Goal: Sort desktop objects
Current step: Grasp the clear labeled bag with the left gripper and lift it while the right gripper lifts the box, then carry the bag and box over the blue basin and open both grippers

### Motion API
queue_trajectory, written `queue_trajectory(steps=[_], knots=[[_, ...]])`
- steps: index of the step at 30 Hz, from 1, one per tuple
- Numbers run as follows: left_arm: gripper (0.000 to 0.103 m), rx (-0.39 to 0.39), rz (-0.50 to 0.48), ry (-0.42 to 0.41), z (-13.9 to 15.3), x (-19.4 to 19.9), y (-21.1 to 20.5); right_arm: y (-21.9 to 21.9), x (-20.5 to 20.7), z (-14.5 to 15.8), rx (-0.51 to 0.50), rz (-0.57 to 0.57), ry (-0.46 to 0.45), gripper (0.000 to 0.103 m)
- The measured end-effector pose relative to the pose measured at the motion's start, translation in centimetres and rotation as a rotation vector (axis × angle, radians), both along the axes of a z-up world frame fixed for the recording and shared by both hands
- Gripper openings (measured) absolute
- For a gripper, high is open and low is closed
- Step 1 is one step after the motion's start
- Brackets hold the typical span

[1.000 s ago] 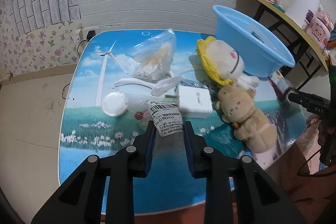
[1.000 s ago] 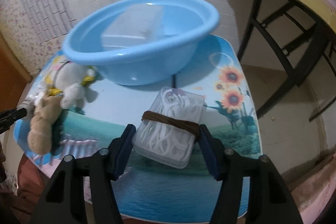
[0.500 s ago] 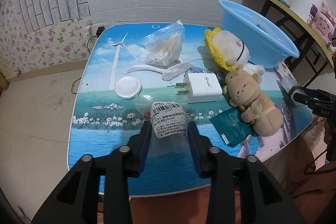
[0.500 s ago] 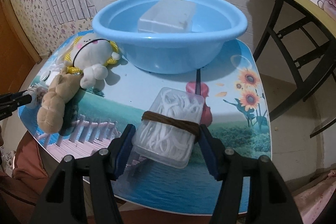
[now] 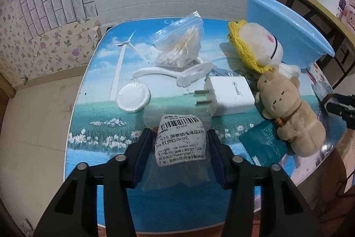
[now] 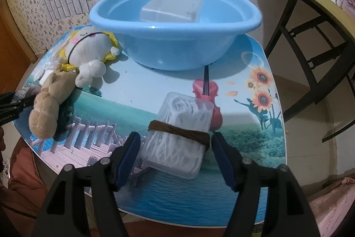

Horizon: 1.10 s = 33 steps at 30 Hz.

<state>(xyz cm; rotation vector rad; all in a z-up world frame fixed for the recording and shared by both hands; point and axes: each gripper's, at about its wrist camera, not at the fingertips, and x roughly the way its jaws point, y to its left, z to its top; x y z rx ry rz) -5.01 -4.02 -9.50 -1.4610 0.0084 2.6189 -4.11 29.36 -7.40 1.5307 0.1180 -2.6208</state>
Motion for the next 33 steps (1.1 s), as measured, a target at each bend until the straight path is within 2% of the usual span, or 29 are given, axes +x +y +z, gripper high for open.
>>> queue_trajectory(steps=[5,10,14,22,26,33], knots=[[0.034,0.008,0.002,0.004,0.3,0.1,-0.3,0.2,-0.2,-1.0,-0.014,-0.011,-0.024,0.066],[0.033,0.049,0.008,0.037,1.7,0.5,-0.6,0.7,-0.1,-0.6,-0.043,-0.011,-0.014,0.059],[0.033,0.082,0.014,0.074,3.6,0.7,-0.8,0.7,0.3,0.7,-0.057,0.004,0.025,0.058],[0.033,0.093,-0.007,0.158,7.0,1.2,0.3,0.3,1.1,3.6,-0.121,0.059,0.084,0.058],[0.033,0.107,-0.041,0.169,8.1,0.8,1.5,-0.3,1.7,5.5,-0.122,0.095,0.141,0.058],[0.033,0.114,-0.066,0.173,9.1,-0.3,3.1,0.3,1.9,8.3,-0.093,0.077,0.205,0.058]])
